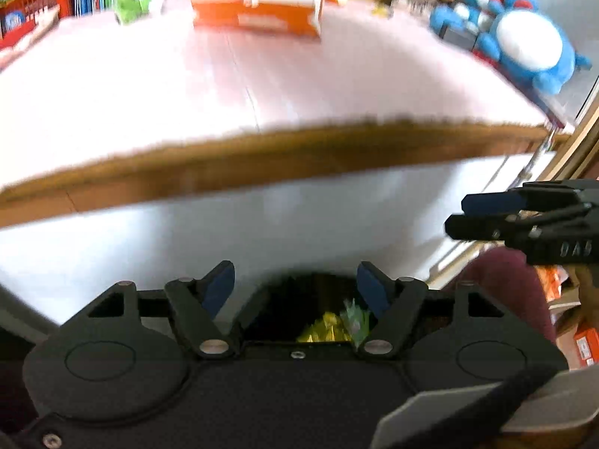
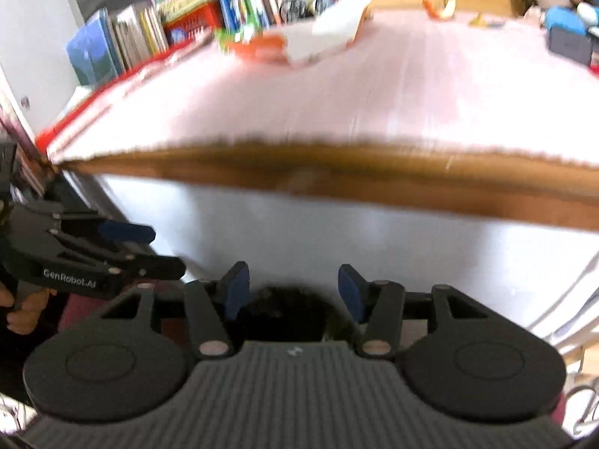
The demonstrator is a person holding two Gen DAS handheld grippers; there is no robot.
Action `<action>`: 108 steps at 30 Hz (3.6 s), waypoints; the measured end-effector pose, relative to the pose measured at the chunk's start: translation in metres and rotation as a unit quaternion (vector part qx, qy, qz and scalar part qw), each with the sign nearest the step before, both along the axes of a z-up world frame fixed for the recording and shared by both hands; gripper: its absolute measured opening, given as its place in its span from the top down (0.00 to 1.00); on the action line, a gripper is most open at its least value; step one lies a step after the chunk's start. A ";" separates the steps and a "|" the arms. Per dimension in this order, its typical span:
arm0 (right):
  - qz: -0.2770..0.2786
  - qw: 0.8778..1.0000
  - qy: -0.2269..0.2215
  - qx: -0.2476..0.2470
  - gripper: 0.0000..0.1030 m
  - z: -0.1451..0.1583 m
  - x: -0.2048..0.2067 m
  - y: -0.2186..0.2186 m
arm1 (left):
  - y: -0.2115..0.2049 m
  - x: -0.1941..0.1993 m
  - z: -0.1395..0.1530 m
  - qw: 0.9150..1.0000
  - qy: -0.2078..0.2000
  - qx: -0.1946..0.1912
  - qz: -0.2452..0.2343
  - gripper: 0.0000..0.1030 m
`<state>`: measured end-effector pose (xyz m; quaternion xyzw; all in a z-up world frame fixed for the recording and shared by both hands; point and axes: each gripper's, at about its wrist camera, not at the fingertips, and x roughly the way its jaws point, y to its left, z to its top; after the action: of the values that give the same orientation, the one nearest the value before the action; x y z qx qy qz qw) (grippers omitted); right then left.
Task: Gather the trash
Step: 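Move both tools back over the bed toward the white sheet and foil, then grasp the white sheet with the left gripper while the right grasps the silver foil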
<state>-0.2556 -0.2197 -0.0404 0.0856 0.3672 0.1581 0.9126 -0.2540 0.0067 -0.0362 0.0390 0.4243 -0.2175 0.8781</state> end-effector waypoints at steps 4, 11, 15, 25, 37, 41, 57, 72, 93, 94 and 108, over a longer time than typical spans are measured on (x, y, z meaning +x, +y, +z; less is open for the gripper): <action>-0.015 0.999 -0.045 0.003 0.35 0.030 0.012 -0.013 | 0.014 0.004 0.029 0.998 -0.048 -0.022 -0.018 0.30; -0.060 0.993 -0.098 -0.009 0.33 0.063 0.057 -0.030 | 0.024 0.027 0.079 0.992 -0.123 -0.039 0.003 0.26; -0.059 0.993 -0.101 -0.021 0.30 0.069 0.087 -0.027 | 0.025 0.047 0.098 0.985 -0.157 -0.062 0.036 0.22; -0.070 0.990 -0.109 -0.047 0.26 0.074 0.139 -0.021 | 0.024 0.136 0.094 0.977 -0.118 -0.144 0.103 0.21; -0.153 0.975 -0.130 -0.092 0.26 0.082 0.198 -0.060 | -0.009 0.214 0.061 0.969 -0.063 -0.174 0.163 0.21; -0.177 0.969 -0.133 -0.107 0.26 0.086 0.222 -0.079 | -0.016 0.233 0.051 0.968 -0.043 -0.174 0.176 0.21; -0.245 0.966 -0.035 -0.077 0.22 0.048 0.337 -0.150 | -0.039 0.258 0.038 0.963 -0.059 -0.169 0.200 0.57; -0.261 0.962 -0.027 -0.070 0.35 0.032 0.375 -0.164 | -0.026 0.242 0.050 0.958 -0.099 -0.172 0.208 0.95; -0.236 0.970 -0.049 -0.018 0.40 0.059 0.327 -0.151 | -0.005 0.215 0.070 0.957 -0.128 -0.156 0.206 0.52; -0.253 0.966 -0.047 -0.006 0.26 0.057 0.328 -0.157 | -0.006 0.217 0.068 0.958 -0.119 -0.159 0.206 0.51; -0.308 0.951 -0.002 -0.019 0.28 0.035 0.379 -0.168 | -0.033 0.223 0.038 0.969 -0.078 -0.152 0.176 0.81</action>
<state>0.1238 -0.3876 -0.0058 0.1772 0.3238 -0.1376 0.9191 -0.0312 -0.0263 0.0018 -0.1535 0.3171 -0.1173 0.9285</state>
